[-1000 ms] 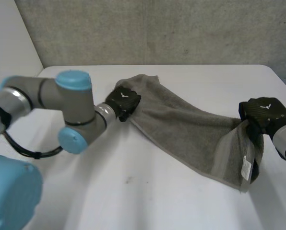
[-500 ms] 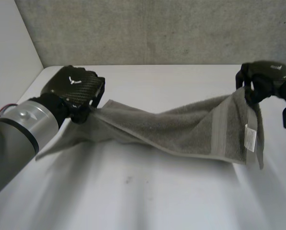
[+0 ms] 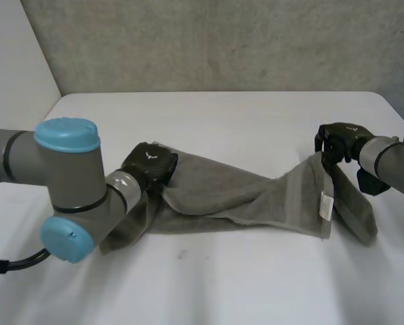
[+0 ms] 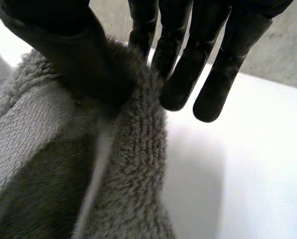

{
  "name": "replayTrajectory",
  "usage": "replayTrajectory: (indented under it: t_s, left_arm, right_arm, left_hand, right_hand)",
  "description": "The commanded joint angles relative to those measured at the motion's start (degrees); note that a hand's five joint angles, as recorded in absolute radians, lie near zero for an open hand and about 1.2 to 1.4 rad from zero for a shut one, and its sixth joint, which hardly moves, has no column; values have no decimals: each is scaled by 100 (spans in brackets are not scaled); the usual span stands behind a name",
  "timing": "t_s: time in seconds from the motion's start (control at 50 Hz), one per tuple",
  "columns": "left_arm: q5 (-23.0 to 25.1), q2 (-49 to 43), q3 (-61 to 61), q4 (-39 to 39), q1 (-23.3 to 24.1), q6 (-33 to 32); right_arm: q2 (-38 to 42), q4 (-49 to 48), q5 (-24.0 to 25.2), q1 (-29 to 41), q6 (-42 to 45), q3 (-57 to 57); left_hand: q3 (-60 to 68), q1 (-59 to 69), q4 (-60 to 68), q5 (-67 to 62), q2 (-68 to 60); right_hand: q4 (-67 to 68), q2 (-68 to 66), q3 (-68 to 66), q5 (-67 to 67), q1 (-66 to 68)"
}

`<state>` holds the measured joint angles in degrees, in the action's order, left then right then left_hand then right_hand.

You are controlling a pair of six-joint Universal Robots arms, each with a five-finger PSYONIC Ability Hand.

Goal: Fold the towel.

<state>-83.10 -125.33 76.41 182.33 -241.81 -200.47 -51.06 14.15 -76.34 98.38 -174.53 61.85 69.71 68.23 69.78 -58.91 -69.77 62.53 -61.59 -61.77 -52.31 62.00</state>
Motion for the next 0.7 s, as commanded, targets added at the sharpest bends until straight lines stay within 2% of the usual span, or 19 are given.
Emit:
replayTrajectory:
  t_s: [0.02,0.12,0.16,0.18,0.22,0.3,0.38,0.46,0.56,0.7]
  left_arm:
    - [-258,-333,-504,320,29,8]
    - [-496,-325,-399,320,29,43]
    - [-506,-290,-294,320,29,44]
    - [-497,-264,-189,329,20,44]
    - [-497,-246,-101,338,29,44]
    - [-506,-176,-3,329,20,44]
    - [-506,-62,137,347,20,52]
    - [-506,9,181,364,20,52]
    - [-523,79,217,373,20,52]
    - [-532,114,260,373,20,96]
  right_arm:
    - [210,-167,-303,68,-37,-411]
    - [-185,-159,-452,59,121,-279]
    - [-701,-202,-444,32,593,184]
    - [-704,-203,-444,32,596,187]
    - [-1211,-238,-470,15,1208,799]
    - [-1747,-299,-470,111,1605,1563]
    - [-2294,-781,-400,435,1685,2802]
    - [-2522,-1194,-338,725,1685,3532]
    - [-2611,-1705,-321,946,1729,4344]
    - [-2050,-2293,-329,1087,1703,4617]
  left_hand:
    - [1029,1177,1022,-1109,-1023]
    - [1029,1177,1022,-1109,-1023]
    - [1029,1177,1022,-1109,-1023]
    - [1029,1177,1022,-1109,-1023]
    - [1029,1177,1022,-1109,-1023]
    - [1029,1177,1022,-1109,-1023]
    - [1029,1177,1022,-1109,-1023]
    - [1029,1177,1022,-1109,-1023]
    - [1029,1177,1022,-1109,-1023]
    - [1029,1177,1022,-1109,-1023]
  right_hand:
    - [-5253,5159,5177,5231,-5200]
    - [-5253,5159,5177,5231,-5200]
    - [-5253,5159,5177,5231,-5200]
    - [-5253,5159,5177,5231,-5200]
    - [-5253,5159,5177,5231,-5200]
    - [-5200,5106,5124,5177,-5147]
    - [-3971,3877,3895,3948,-3918]
    - [-3212,3118,3136,3189,-3159]
    - [-3176,3082,3100,3153,-3123]
    - [-3310,3216,3234,3288,-3257]
